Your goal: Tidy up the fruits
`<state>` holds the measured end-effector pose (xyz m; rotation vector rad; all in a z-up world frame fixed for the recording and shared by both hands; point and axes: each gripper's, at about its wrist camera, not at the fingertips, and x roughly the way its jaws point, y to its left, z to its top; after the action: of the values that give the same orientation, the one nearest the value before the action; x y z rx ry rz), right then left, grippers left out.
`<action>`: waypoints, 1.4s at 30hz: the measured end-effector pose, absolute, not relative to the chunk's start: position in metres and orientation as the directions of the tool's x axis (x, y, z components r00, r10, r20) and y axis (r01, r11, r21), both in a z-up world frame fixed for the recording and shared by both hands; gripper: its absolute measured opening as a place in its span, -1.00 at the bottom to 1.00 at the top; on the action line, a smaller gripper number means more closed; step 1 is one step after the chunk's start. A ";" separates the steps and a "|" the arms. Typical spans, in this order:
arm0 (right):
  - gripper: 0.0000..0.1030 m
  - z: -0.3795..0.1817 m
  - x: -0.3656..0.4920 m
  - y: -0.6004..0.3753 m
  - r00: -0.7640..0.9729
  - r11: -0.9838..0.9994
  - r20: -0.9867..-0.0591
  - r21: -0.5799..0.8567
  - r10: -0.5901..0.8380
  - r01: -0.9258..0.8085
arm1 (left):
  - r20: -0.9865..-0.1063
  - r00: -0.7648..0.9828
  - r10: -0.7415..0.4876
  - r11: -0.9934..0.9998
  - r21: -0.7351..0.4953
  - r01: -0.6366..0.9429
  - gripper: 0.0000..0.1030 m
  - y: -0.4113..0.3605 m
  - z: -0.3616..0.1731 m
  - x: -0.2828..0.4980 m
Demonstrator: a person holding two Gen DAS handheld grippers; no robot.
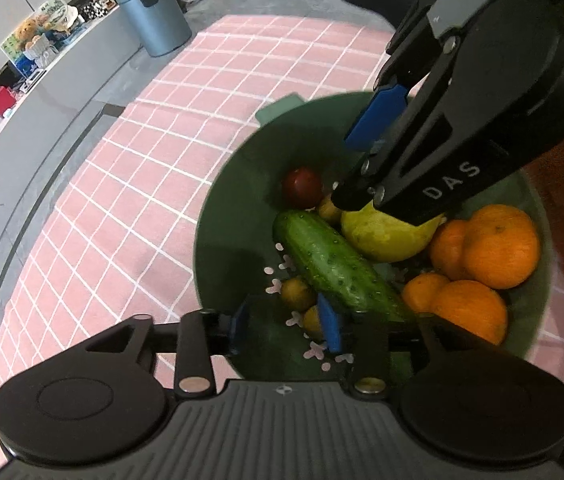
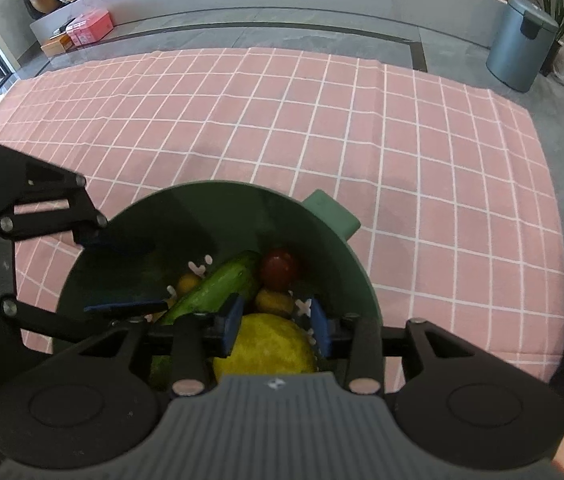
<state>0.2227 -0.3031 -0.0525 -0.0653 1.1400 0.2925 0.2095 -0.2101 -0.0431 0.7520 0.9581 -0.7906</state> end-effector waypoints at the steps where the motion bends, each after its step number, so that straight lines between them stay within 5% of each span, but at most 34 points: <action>1: -0.24 -0.049 0.220 -0.302 0.387 0.959 -0.902 0.087 0.191 -0.269 | -0.900 0.359 -0.247 0.505 0.197 0.840 0.17 -0.208 -0.038 0.207; 14: 0.27 0.032 0.160 -0.285 0.509 0.952 -0.849 -0.022 0.143 -0.305 | -0.835 0.445 -0.324 0.604 0.180 0.777 0.31 -0.170 0.046 0.160; 27: 0.57 0.111 0.051 -0.260 0.734 0.963 -0.646 0.007 0.209 -0.268 | -0.618 0.679 -0.397 0.809 0.114 0.577 0.44 -0.111 0.128 0.084; 29: 0.75 0.115 0.030 -0.253 0.768 0.965 -0.603 0.011 0.215 -0.261 | -0.596 0.711 -0.374 0.825 0.136 0.548 0.52 -0.106 0.132 0.070; 33: 0.75 0.114 -0.006 -0.234 0.821 0.968 -0.540 -0.046 0.182 -0.245 | -0.532 0.779 -0.332 0.856 0.176 0.485 0.69 -0.098 0.131 0.045; 42: 0.75 0.084 -0.070 -0.209 0.908 0.987 -0.405 -0.059 0.112 -0.148 | -0.465 0.848 -0.254 0.915 0.169 0.366 0.74 -0.086 0.101 0.006</action>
<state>-0.0700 -0.2092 0.0844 -0.0888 0.4122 0.1345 0.0056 -0.0861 0.1008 0.2575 0.4517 -0.3305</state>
